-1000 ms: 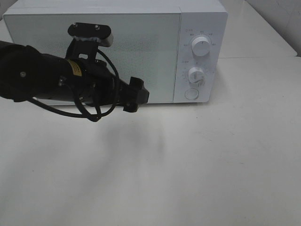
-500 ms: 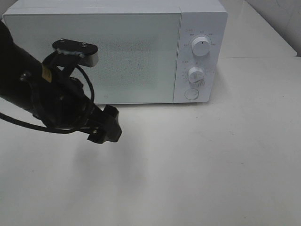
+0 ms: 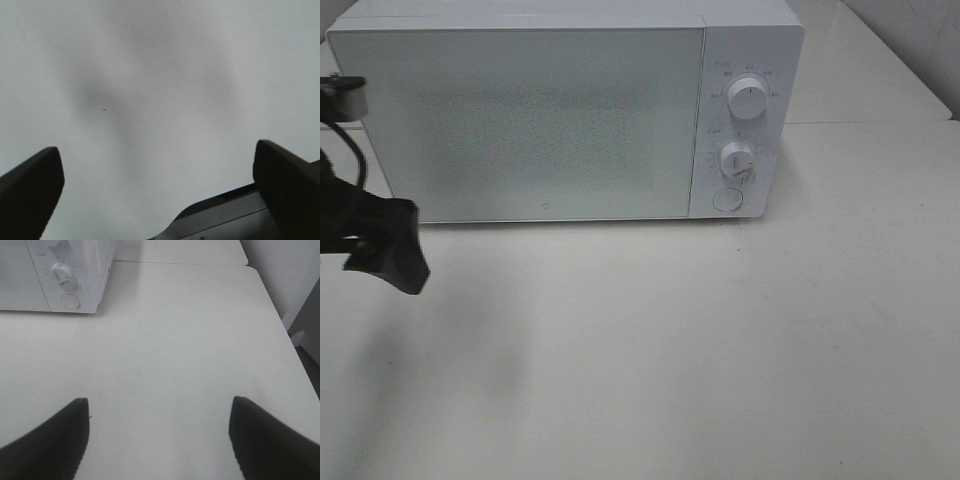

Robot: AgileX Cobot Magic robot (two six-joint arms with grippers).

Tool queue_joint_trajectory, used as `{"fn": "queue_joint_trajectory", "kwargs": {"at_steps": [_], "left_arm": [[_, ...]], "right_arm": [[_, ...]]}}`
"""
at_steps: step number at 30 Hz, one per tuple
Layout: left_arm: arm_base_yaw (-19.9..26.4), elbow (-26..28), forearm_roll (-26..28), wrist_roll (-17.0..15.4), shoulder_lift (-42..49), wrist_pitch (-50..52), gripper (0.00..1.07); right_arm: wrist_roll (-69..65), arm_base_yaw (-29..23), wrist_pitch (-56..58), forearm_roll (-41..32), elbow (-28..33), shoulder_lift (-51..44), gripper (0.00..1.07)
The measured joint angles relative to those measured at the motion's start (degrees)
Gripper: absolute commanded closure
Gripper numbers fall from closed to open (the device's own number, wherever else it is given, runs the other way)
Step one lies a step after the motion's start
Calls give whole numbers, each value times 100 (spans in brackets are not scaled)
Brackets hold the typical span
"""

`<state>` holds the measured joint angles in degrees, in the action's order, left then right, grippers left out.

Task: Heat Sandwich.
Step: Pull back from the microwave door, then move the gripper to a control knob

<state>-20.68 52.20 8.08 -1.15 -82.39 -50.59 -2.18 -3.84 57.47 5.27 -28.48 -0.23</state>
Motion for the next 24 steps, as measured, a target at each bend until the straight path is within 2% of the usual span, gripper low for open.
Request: {"fn": "queue_joint_trajectory", "kwargs": {"at_steps": [3,5,7,10,13,19,24], "left_arm": [[636,0,-29,0,344,-493,8],[762,0,-63,0,418,-607,8],[1175,0,-195,0,699,-957,8],[1444,0,-304,0,877,-1186,8],[1902,0,-476,0,1278,-1513,8],[2143,-92,-544,0,1885,-1736,8],[2149,-607,-544,160,2659,-1742,8]], "right_arm": [[0,0,0,0,0,0,32],[0,0,0,0,0,0,32],[0,0,0,0,0,0,32],[0,0,0,0,0,0,32],[0,0,0,0,0,0,32],[0,0,0,0,0,0,32],[0,0,0,0,0,0,32]]}}
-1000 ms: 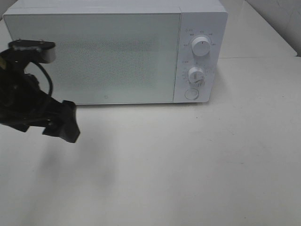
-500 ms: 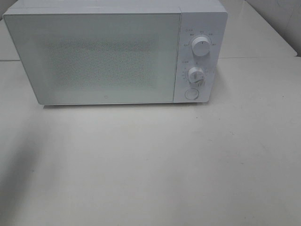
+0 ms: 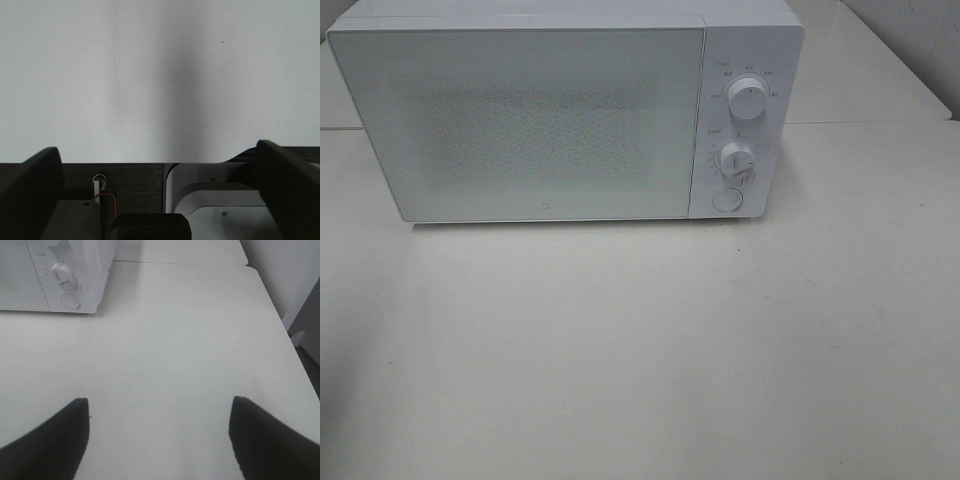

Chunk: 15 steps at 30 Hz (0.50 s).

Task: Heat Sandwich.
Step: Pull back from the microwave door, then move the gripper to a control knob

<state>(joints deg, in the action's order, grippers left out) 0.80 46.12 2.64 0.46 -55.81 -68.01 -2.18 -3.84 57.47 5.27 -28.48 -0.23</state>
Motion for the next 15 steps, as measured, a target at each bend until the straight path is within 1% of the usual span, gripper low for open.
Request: {"fn": "queue_joint_trajectory", "kwargs": {"at_steps": [1,3,4,6,7,8,9,12,13,15], "left_arm": [[0,-235,0,46,384,17,8],[0,-476,0,74,751,103,8],[0,-476,0,74,751,103,8],[0,-751,0,80,1329,212,8],[0,-831,0,80,1536,241,8],[0,-831,0,80,1536,241,8],[0,-951,0,97,1942,258,8],[0,-1117,0,189,2487,264,8],[0,-1249,0,218,2836,281,8],[0,-1306,0,229,2985,286,8]], "right_arm": [[0,0,0,0,0,0,32],[0,0,0,0,0,0,32],[0,0,0,0,0,0,32],[0,0,0,0,0,0,32],[0,0,0,0,0,0,32],[0,0,0,0,0,0,32],[0,0,0,0,0,0,32],[0,0,0,0,0,0,32],[0,0,0,0,0,0,32],[0,0,0,0,0,0,32]]}}
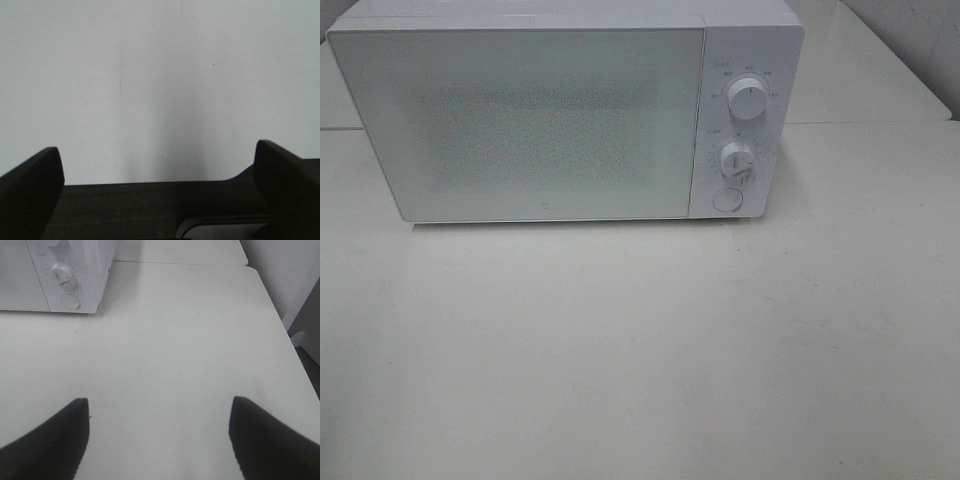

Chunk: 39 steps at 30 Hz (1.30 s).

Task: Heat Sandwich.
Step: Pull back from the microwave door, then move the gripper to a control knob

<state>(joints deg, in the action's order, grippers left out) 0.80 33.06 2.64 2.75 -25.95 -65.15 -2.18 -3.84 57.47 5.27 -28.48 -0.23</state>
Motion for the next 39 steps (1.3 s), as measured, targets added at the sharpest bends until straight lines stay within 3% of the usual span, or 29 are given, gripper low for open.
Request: {"fn": "queue_joint_trajectory", "kwargs": {"at_steps": [7,20,39], "left_arm": [[0,-315,40,17,1283,298,8],[0,-350,69,17,2573,344,8],[0,-350,103,17,2618,344,8]], "right_arm": [[0,0,0,0,0,0,32],[0,0,0,0,0,0,32],[0,0,0,0,0,0,32]]}}
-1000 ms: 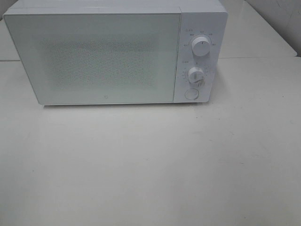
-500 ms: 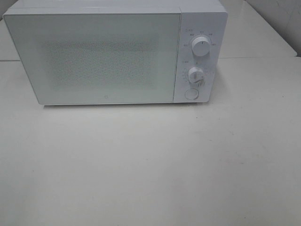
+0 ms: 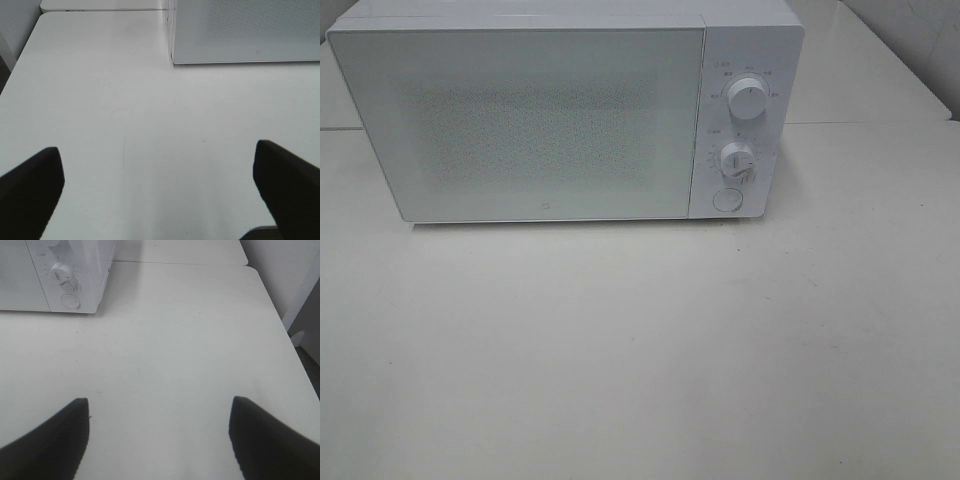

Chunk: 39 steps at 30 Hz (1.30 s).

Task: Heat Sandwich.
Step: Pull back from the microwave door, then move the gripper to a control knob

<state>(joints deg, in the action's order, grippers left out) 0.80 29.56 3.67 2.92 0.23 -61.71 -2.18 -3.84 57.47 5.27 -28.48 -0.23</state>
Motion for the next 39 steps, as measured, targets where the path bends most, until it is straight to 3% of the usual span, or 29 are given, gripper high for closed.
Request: {"fn": "queue_joint_trajectory", "kwargs": {"at_steps": [39], "left_arm": [[0,0,0,0,0,0,9]], "right_arm": [[0,0,-143,0,-160,212,32]]}}
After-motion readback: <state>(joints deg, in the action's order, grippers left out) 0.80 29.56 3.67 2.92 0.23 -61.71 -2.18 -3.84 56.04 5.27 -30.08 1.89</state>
